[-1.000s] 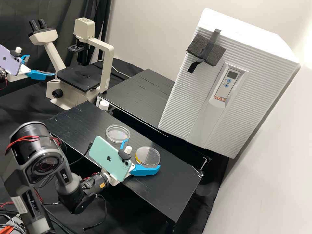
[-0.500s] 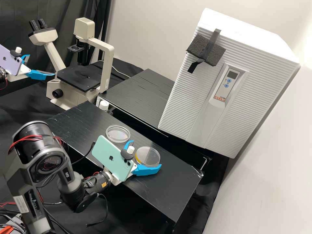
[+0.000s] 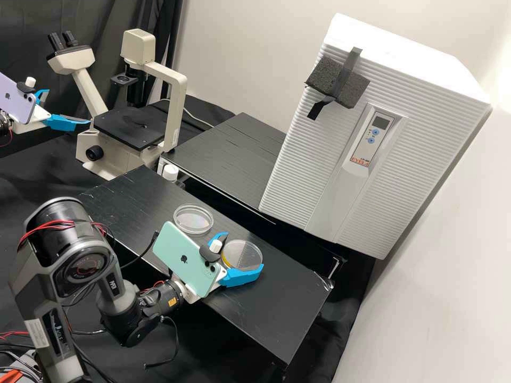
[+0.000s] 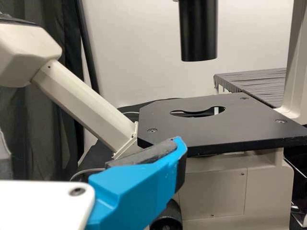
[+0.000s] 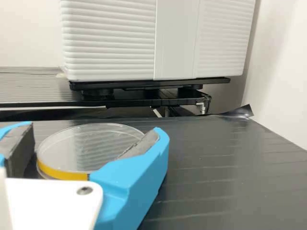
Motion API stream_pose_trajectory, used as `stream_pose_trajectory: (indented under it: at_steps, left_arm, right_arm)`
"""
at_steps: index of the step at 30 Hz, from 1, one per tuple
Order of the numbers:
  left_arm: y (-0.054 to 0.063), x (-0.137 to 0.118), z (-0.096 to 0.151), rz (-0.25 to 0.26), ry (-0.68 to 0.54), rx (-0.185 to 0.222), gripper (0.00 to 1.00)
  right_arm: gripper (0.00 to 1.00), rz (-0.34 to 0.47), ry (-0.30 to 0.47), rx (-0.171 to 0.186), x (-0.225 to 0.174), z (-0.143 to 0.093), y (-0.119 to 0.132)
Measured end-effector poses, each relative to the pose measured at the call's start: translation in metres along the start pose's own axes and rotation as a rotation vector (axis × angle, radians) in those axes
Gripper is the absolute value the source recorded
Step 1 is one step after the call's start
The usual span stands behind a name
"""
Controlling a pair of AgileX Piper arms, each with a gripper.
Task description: Close the petri dish lid.
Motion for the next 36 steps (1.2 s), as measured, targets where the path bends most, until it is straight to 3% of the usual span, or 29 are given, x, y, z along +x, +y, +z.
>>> stream_pose_trajectory:
  at_steps: [21,24,30,36]
  left_arm:
    - [0.0,0.0,0.0,0.0,0.0,0.0,1.0]
    - [0.0,0.0,0.0,0.0,0.0,0.0,1.0]
    - [0.0,0.0,0.0,0.0,0.0,0.0,1.0]
    - [0.0,0.0,0.0,0.0,0.0,0.0,1.0]
  right_arm:
    - [0.0,0.013,0.013,-0.004,0.002,-0.002,0.003]
    - [0.0,0.025,0.024,0.014,0.0,-0.006,0.007]
    - [0.0,0.061,0.115,0.049,-0.005,-0.026,0.015]
    - [0.0,0.047,0.227,0.078,-0.005,-0.052,0.009]
